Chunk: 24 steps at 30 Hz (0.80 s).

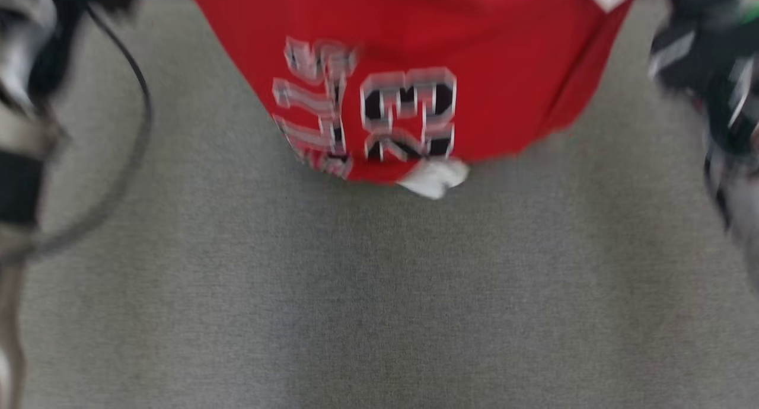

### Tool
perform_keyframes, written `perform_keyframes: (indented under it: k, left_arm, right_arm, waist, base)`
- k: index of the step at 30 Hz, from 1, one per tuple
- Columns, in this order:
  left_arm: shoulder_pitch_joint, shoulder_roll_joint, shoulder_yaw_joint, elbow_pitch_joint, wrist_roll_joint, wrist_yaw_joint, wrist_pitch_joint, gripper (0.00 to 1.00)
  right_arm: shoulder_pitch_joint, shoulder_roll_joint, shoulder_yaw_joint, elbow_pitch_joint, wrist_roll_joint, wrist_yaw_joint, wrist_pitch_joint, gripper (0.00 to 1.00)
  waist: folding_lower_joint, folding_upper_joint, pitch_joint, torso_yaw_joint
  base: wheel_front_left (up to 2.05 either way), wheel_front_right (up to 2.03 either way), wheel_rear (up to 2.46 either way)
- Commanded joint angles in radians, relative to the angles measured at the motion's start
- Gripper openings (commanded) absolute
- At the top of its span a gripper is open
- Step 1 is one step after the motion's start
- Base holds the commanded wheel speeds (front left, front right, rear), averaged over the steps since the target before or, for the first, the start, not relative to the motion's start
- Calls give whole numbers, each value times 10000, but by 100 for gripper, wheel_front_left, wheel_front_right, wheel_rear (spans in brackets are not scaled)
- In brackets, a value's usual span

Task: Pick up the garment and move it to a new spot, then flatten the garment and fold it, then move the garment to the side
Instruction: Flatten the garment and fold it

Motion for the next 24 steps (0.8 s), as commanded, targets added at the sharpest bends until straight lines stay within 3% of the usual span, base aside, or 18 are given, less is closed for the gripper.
perform_keyframes:
  k: [1, 5, 11, 18, 24]
  left_arm:
    - [-549, 70, -44, 296, -191, 13, 29, 0]
    - [-3053, 283, -211, 1639, -354, 11, -158, 0]
    - [-5872, -46, -531, 3301, -462, 10, -906, 0]
    - [-7803, -255, -1418, 4499, -554, 10, -1589, 0]
    - [-8585, -292, -2133, 5262, -820, 10, -1946, 0]
  right_arm:
    - [-659, 79, 30, 196, 160, -24, 80, 0]
    - [-3213, 511, 29, 1536, 756, -24, 512, 0]
    - [-6135, 799, 465, 3364, 650, -24, 162, 0]
    - [-7931, 684, 1358, 4567, 682, -24, -525, 0]
    - [-8562, 495, 2143, 5293, 944, -24, -937, 0]
  waist:
    - [-4, -2, 1291, -136]
    - [-4, -2, 1955, -205]
    - [-4, -2, 2451, -188]
    - [-4, -2, 2559, -156]
    - [-4, -2, 2583, -128]
  base:
    - [0, 0, 0]
    - [0, 0, 0]
    - [0, 0, 0]
    - [0, 0, 0]
    - [0, 0, 0]
